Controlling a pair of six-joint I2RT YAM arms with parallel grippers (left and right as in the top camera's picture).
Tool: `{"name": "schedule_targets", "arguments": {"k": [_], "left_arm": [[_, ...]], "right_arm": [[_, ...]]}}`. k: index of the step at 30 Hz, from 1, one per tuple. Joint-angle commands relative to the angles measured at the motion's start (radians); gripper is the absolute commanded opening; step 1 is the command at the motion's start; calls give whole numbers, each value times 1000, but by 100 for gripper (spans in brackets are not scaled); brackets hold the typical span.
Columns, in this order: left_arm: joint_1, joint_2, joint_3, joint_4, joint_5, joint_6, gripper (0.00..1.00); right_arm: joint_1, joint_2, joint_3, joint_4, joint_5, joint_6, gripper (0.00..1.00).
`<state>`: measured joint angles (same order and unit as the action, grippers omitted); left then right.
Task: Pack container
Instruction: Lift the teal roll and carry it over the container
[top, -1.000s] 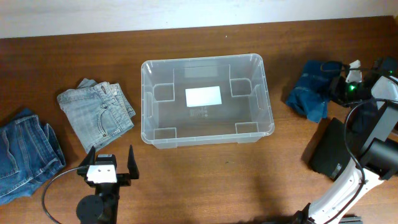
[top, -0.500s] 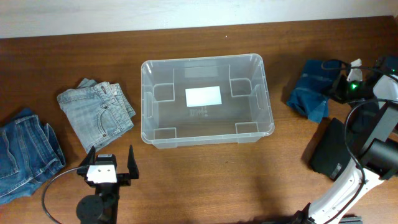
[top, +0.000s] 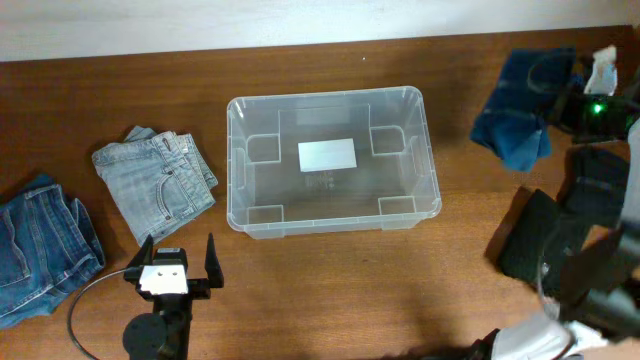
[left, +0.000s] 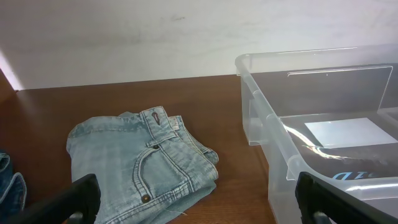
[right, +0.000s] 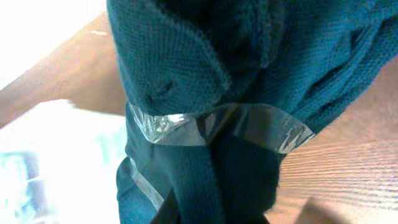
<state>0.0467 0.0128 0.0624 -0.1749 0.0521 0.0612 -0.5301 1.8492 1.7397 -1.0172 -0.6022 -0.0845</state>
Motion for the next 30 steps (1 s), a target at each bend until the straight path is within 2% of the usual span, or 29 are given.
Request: {"name": "schedule_targets", "arguments": {"k": [1,5,10,15,21,30], "left_arm": [[5,-7,-10,2,-4,16,100],[5,-7,-10,2,-4,16,100],[4,-7,-10,2,-4,16,100],[4,-7,-10,2,-4,16,100],[5,-7,-11,2,-4,16,100],[4,-7,-10,2,-4,16,100]], "right_arm": [[98,-198,37,-58,-71,6,4],[245,-318,37,-103,-71,72,4],[471,-349,37,-105,-52,198,4],[685,-307,37,-92,108,316,4],[894,-235,37,16,226,452,4],[1062,-84,37,134,306,572,4]]}}
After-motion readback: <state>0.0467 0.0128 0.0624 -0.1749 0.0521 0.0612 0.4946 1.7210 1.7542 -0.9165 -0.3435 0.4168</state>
